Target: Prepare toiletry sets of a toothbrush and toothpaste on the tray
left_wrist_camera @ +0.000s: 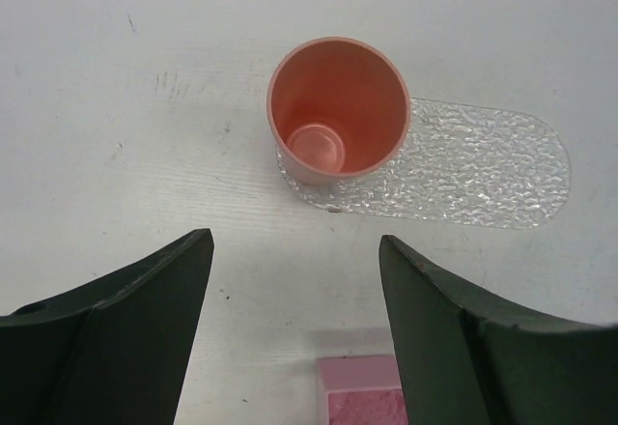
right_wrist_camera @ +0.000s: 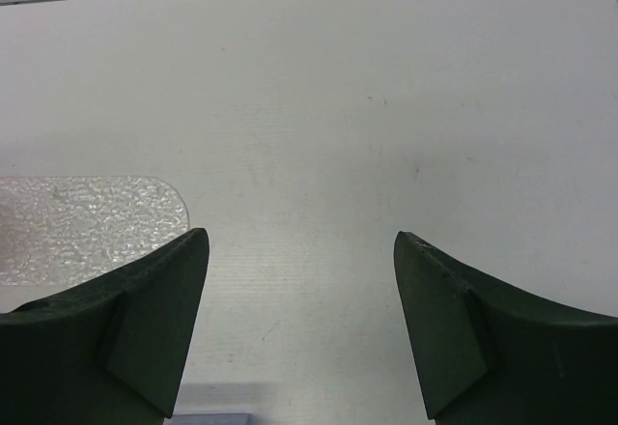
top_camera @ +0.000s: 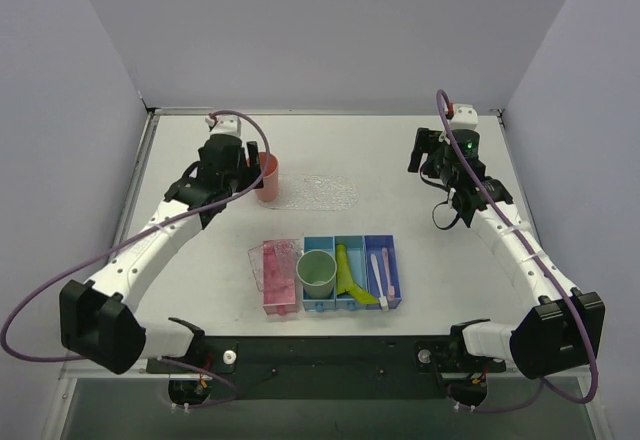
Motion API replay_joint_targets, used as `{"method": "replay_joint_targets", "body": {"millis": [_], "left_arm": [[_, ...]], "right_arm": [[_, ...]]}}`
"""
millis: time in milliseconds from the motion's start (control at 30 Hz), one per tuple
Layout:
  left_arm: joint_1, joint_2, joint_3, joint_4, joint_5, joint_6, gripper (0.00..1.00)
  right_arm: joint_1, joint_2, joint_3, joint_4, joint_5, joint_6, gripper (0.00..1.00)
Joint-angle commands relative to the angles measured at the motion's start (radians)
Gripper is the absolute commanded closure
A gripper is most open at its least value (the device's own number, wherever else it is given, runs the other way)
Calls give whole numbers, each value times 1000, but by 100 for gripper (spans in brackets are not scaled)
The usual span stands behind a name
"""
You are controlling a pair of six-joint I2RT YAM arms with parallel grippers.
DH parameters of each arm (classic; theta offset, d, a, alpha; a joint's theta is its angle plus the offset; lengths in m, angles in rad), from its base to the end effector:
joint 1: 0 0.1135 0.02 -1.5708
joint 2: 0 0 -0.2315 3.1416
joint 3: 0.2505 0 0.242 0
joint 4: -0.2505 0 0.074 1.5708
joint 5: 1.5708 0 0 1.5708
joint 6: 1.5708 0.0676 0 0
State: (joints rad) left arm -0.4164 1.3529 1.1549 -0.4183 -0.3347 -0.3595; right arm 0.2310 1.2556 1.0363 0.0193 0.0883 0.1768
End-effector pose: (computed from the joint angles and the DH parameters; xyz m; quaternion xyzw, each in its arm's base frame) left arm 0.3054 -0.1108 0.2725 -0.0516 0.8777 -0.0344 0.4752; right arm 0.3213 0.0694 0.3131 0.0070 0.7739 0.0946 0.6262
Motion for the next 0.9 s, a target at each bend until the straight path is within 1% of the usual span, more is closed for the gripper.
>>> {"method": "replay_joint_targets", "body": {"millis": [0, 100, 133, 267, 300, 433, 700, 833, 867], "left_arm": [[-27, -118, -65, -48, -18, -87, 20], [-76, -184, -147, -105, -17, -171, 20], [-81, -211, -168, -123, 12, -194, 20], [-87, -265, -250, -204, 66, -363, 21], [-94, -280, -265, -214, 74, -378, 21], [-98, -388, -336, -224, 121, -406, 21], [-98, -543, -458, -202, 230, -430, 20], [-98, -578, -512, -169, 286, -432, 21], [-98, -575, -517, -172, 289, -437, 22]], "right_arm": [[5, 2, 31, 39, -25, 33, 28], [4, -2, 24, 41, -35, 47, 28], [4, -5, 22, 42, -38, 49, 28], [4, -13, 18, 30, -47, 67, 28], [4, -13, 16, 28, -50, 69, 28], [5, -25, 4, 27, -61, 90, 28], [4, -32, -19, 36, -71, 119, 28], [4, -36, -12, 22, -71, 118, 28], [5, -36, -10, 21, -73, 118, 28]]}}
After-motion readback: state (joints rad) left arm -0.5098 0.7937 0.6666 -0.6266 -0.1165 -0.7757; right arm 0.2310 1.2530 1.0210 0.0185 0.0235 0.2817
